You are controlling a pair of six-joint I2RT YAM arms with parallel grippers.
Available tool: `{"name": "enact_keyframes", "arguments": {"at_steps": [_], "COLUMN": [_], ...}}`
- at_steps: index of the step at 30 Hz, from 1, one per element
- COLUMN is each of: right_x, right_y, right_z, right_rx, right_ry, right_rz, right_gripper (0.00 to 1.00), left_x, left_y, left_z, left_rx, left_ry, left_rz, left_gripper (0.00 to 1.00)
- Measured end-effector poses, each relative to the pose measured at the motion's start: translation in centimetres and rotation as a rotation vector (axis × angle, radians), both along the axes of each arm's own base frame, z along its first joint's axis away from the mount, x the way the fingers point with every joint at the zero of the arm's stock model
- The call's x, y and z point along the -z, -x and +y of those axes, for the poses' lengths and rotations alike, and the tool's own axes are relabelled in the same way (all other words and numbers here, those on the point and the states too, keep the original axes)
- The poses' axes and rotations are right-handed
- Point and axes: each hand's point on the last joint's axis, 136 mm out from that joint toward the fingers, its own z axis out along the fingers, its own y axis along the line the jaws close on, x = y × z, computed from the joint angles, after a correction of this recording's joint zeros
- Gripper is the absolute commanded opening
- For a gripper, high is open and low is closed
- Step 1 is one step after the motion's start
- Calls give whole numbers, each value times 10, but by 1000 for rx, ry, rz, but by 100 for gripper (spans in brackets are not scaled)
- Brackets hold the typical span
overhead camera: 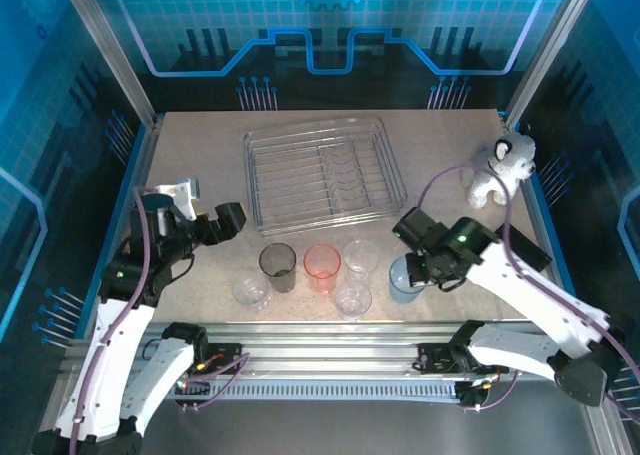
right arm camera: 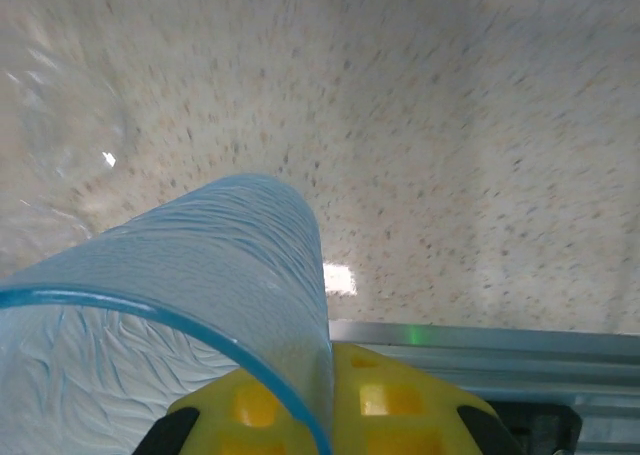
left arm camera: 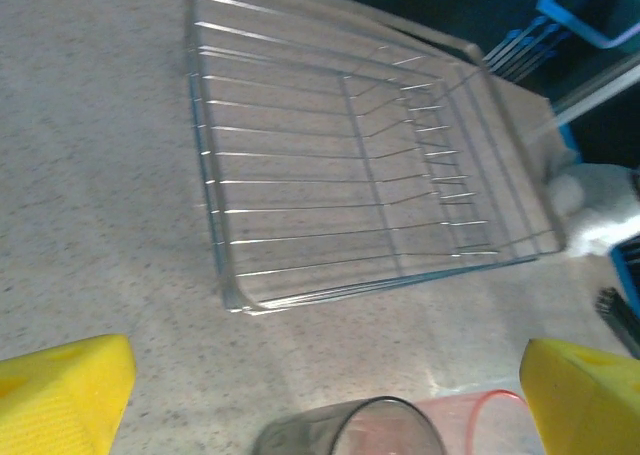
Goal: Load the cups into the dish rack
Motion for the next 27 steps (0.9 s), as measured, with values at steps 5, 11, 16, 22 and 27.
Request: {"name": "enact_keyframes", "arguments": {"at_steps": [5, 11, 16, 22, 27], "right_x": [-75, -146, -196, -223, -225], "right_y": [-20, -45, -61, -71, -70], "right_z": [-16, 0, 49, 104, 125], "right_rx": [52, -28, -199, -373, -433], "right_ry": [-141, -391, -678, -999, -1135], "right_rz": [-252, -513, -615, -605, -531], "right_gripper": [0, 0, 0, 0, 0], "left_x": [-33, -73, -91, -111, -123], "left_y": [0, 1, 5, 19, 35], "left_z": [-29, -77, -113, -154, -175], "left_rx": [136, 357, 531, 732, 857], "left_ry": [115, 262, 372, 455, 476], "left_rz": [-79, -149, -163, -202, -252], "left_gripper": [99, 99, 99, 99, 99]}}
